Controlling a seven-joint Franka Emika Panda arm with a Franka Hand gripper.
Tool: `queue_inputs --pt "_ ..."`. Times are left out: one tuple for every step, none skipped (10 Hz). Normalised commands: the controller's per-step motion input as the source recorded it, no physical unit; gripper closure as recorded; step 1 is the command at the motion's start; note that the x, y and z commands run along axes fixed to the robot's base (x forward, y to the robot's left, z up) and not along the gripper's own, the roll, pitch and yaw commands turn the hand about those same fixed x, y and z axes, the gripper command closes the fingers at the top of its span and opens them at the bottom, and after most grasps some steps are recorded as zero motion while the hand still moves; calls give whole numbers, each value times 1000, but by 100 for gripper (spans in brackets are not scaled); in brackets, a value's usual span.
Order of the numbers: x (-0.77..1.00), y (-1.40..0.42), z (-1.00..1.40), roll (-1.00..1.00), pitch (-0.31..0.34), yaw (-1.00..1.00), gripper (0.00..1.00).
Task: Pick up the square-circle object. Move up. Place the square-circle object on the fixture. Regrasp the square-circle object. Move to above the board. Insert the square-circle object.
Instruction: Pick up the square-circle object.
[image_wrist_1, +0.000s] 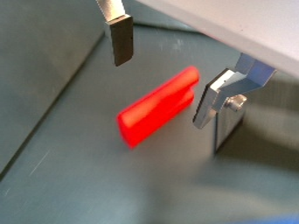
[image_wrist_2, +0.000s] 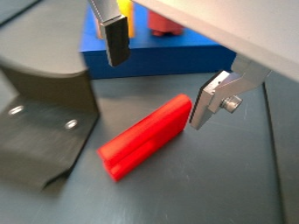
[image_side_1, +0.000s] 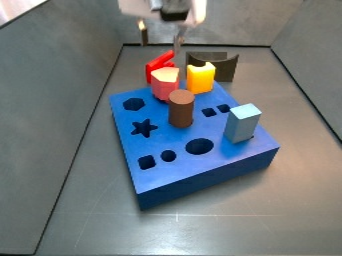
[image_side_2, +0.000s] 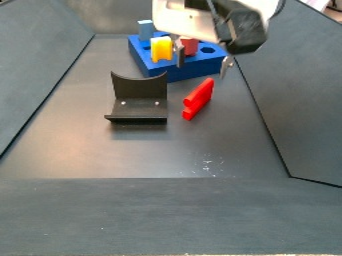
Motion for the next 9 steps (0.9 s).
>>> queue_inputs --pt "0 -311 -829 -54 -37 -574 0" --pt "34 -20 -834 -151 0 -40 0" --pt "0 71 -749 -211 0 160 0" --pt "0 223 -643 -259 0 211 0" --pt "0 86 -423 -126 -11 194 0" --pt "0 0 -106 -21 -10 0 0" --pt "0 0 0 0 0 0 100" --pt "0 0 0 0 0 0 100" --pt "0 0 0 0 0 0 100"
